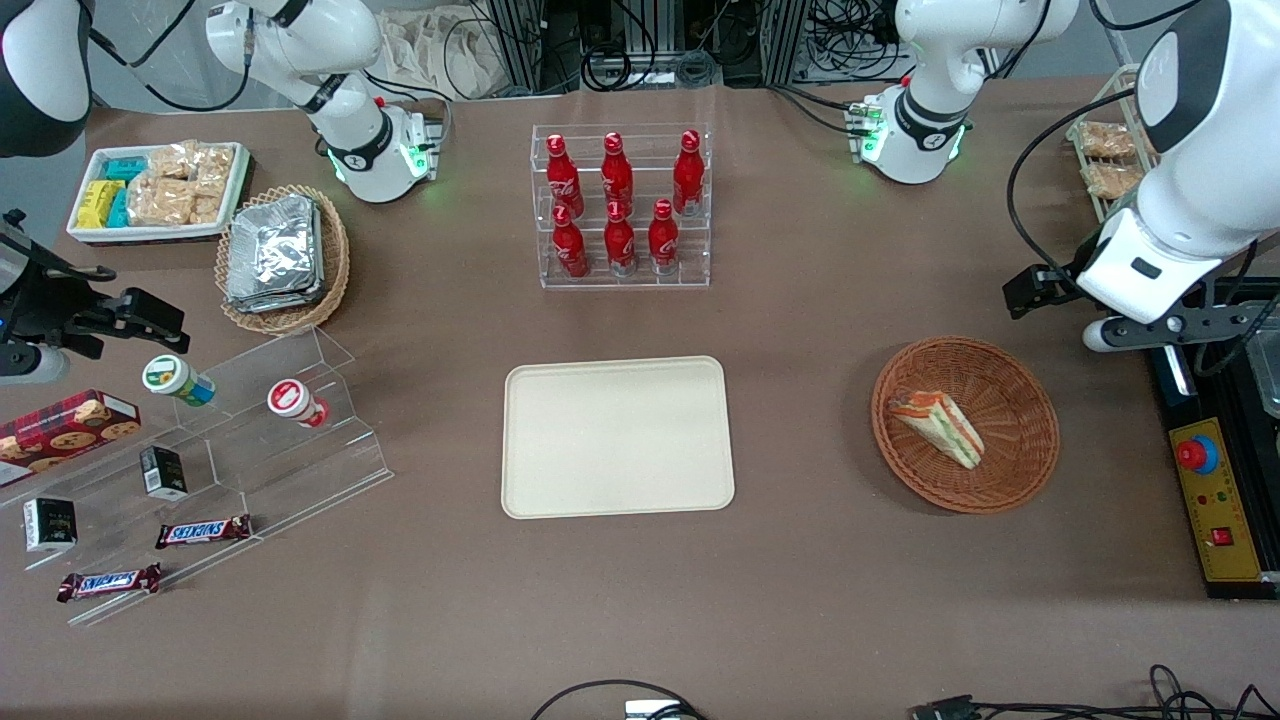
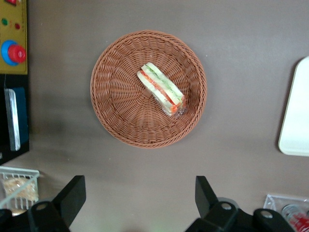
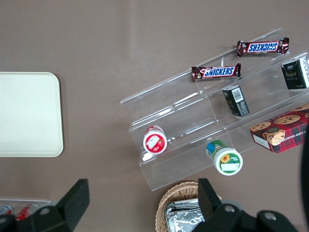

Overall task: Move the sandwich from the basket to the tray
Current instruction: 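Move the left gripper over the wicker basket toward the sandwich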

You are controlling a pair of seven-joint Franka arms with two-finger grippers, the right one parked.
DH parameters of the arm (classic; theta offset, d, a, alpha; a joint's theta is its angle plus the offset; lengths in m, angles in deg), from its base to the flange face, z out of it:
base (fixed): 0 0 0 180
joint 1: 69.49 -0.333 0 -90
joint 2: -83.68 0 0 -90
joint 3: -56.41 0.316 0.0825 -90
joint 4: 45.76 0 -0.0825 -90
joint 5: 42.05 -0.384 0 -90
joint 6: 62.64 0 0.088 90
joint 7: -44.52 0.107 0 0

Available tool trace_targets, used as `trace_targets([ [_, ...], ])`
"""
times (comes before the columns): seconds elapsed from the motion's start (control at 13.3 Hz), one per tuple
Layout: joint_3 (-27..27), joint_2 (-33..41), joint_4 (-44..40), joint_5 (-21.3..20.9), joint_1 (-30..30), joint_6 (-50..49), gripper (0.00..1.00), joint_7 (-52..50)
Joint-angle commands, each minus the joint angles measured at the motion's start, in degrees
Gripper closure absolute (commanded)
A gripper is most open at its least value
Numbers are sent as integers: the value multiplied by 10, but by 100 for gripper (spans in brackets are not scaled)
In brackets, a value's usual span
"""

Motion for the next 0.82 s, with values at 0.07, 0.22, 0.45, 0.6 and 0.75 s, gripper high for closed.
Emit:
trace_targets([
  [0.07,5,-19,-6,8,3,-3,1,-129],
  [0.22,5,-43,-6,10,4,-1,7,-180],
  [0.45,6,-79,-5,14,2,4,8,-196],
  [0.6,26,-115,-5,22,3,28,8,-198],
  [0.75,29,-157,-4,25,3,69,7,-201],
])
